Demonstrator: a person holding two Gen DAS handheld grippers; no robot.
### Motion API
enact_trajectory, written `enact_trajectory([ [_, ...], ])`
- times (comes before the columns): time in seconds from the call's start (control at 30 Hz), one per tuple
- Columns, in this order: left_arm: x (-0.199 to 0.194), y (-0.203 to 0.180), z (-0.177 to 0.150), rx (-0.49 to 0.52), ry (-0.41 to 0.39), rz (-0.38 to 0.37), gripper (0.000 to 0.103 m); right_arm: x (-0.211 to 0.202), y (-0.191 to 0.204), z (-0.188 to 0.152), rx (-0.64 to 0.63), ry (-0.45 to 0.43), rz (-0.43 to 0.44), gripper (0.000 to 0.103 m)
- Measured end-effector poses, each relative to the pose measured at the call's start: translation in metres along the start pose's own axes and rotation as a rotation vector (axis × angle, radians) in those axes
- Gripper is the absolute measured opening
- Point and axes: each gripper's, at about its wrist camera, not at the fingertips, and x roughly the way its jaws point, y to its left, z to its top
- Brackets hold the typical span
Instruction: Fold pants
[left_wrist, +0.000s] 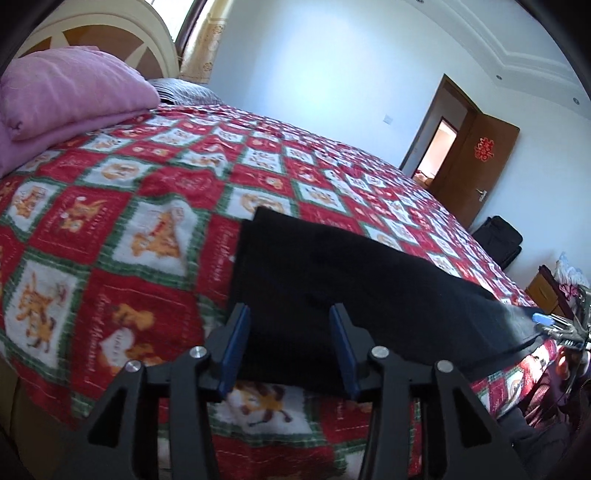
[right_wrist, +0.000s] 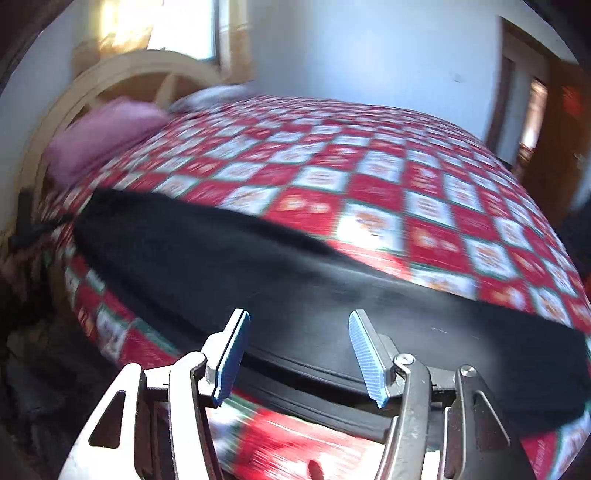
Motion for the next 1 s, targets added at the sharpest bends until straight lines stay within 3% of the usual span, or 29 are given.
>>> enact_trajectory([
  [0.1,0.004,-0.003,-0.002,-0.003,0.014,-0.002,0.044,0.027,0.048,0.005,-0.129,0.028,0.034,0.058],
  [0.2,0.006,-0.003,-0.003,-0.004,0.028,0.006,0.022,0.048,0.09,0.003,-0.257,0.049,0.046,0.058],
  [0.33,0.007,-0.002,-0.003,-0.006,0.032,-0.006,0.012,0.063,0.117,-0.002,-0.366,0.054,-0.002,0.058],
  [0.43,0.009,-0.003,-0.003,0.002,0.036,-0.009,0.006,0.072,0.121,-0.004,-0.387,0.062,-0.038,0.05],
  [0.5,0.01,-0.004,-0.003,0.006,0.036,-0.01,0.005,0.077,0.122,-0.005,-0.414,0.059,-0.073,0.042],
  [0.57,0.009,-0.003,-0.002,0.007,0.032,-0.014,0.004,0.076,0.123,-0.005,-0.416,0.057,-0.048,0.016],
  [0.63,0.006,-0.003,0.0,0.007,0.027,-0.019,0.003,0.071,0.127,-0.003,-0.425,0.042,-0.058,0.006],
  [0.9,-0.018,0.002,0.011,-0.025,-0.014,-0.082,0.003,0.035,0.125,0.005,-0.388,-0.003,-0.013,0.004],
  [1.0,-0.016,0.009,0.008,-0.042,-0.005,-0.076,0.003,0.048,0.127,-0.006,-0.393,0.045,-0.007,0.004],
])
